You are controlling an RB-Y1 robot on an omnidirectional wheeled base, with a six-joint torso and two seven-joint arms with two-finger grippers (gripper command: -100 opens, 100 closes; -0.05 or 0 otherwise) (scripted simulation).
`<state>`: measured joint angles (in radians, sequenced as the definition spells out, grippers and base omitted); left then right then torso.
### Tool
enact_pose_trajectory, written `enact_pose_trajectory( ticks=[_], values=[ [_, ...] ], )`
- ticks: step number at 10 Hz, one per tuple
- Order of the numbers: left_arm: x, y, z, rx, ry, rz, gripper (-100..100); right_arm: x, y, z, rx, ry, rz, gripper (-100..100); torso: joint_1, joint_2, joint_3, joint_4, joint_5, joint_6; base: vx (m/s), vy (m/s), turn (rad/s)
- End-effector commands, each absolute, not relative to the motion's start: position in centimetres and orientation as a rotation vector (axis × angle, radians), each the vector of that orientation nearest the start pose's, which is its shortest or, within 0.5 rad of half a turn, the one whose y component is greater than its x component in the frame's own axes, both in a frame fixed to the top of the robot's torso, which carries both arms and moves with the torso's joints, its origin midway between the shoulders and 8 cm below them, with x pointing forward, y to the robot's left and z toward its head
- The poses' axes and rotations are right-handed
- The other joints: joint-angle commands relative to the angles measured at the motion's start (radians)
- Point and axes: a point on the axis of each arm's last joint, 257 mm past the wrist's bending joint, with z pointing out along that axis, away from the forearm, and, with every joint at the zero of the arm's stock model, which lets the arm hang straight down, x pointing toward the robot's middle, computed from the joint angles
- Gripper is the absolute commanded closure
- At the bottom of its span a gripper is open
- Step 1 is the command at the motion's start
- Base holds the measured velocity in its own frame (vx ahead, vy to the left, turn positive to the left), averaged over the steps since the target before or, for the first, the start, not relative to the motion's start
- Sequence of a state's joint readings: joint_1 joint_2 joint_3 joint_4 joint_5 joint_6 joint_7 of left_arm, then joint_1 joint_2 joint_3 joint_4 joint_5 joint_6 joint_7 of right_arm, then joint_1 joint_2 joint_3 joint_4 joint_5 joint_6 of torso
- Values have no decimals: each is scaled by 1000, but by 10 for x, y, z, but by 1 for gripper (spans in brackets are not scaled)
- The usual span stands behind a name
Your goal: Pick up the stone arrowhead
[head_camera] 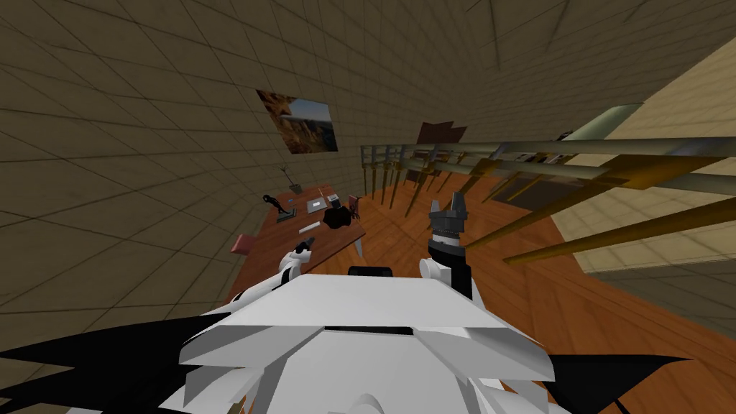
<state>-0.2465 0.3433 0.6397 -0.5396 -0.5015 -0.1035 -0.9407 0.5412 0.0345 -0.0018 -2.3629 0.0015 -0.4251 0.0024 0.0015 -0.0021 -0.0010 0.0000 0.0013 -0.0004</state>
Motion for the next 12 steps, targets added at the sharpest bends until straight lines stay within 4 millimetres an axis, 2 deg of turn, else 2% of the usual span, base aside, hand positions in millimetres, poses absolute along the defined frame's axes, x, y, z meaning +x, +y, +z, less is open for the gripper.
enact_pose_trajectory(
  ticks=[1,2,5,7,8,10,11,12],
  values=[
    [413,575,-470,-639,2044,369,100,336,-287,34,703,602,1274,0,0,0,0,0,0,0,2,-1,-49],
    [413,575,-470,-638,2044,369,100,336,-287,34,703,602,1274,0,1,1,0,0,0,0,-5,2,-18],
    [443,543,-466,-556,2057,311,100,336,-287,34,703,602,1274,0,0,0,0,-1,-1,-1,47,-22,315],
    [446,536,-467,-525,2069,306,100,336,-287,34,703,602,1274,0,-1,-2,-1,-1,-1,-1,44,-24,93],
    [458,522,-465,-497,2070,280,100,336,-287,34,703,602,1274,0,-1,-1,-1,-1,-1,1,44,-14,359],
    [461,515,-466,-468,2079,275,100,336,-287,34,703,602,1274,0,-1,-1,-1,-1,-1,0,28,-26,89],
    [472,499,-465,-432,2085,248,100,336,-287,34,703,602,1274,0,-1,-1,-1,-1,-1,1,38,-17,345],
    [473,497,-466,-423,2088,247,100,336,-287,34,703,602,1274,0,0,-1,-1,-1,-2,-2,43,-33,223]
  ],
)
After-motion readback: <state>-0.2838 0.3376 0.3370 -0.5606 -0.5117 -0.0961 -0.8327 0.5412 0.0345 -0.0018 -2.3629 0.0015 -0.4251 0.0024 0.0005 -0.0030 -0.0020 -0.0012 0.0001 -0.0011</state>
